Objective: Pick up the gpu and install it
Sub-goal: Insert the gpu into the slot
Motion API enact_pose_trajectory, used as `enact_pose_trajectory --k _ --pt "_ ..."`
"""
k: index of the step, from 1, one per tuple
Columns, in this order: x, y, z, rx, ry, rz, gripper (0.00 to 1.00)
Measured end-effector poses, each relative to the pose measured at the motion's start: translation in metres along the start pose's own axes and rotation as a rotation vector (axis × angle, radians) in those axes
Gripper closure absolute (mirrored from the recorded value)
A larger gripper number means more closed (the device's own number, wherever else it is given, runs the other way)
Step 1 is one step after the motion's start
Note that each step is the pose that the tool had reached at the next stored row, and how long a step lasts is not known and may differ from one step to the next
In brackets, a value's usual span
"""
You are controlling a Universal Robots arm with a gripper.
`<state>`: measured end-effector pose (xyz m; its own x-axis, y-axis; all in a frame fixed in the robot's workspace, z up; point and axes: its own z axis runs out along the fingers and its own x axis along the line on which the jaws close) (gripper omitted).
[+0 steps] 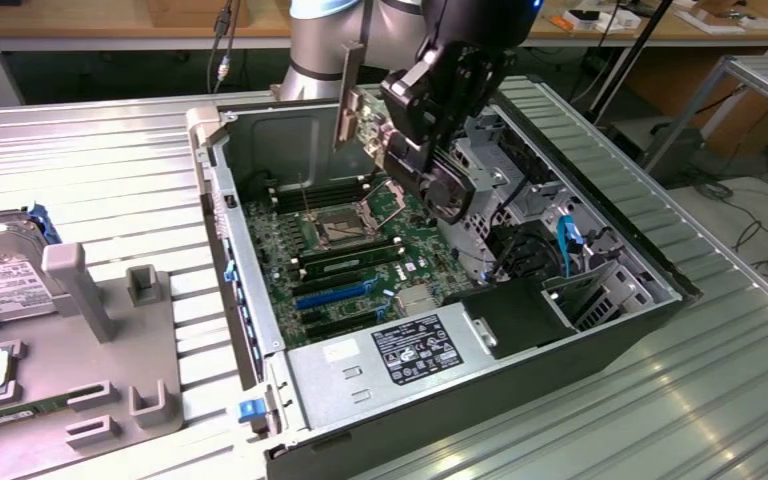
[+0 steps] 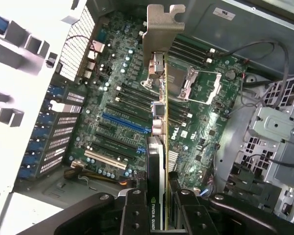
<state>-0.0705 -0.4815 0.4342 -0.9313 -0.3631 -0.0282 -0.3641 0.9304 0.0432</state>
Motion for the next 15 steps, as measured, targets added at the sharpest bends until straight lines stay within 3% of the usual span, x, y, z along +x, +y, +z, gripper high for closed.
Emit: enact_pose_trajectory --k 10,15 --pt "0.0000 0.0000 0.0001 -0.0028 0.0041 -0.096 0.73" --pt "0.0000 0.0000 0.0000 -0.0052 0.0078 -0.181 0.73"
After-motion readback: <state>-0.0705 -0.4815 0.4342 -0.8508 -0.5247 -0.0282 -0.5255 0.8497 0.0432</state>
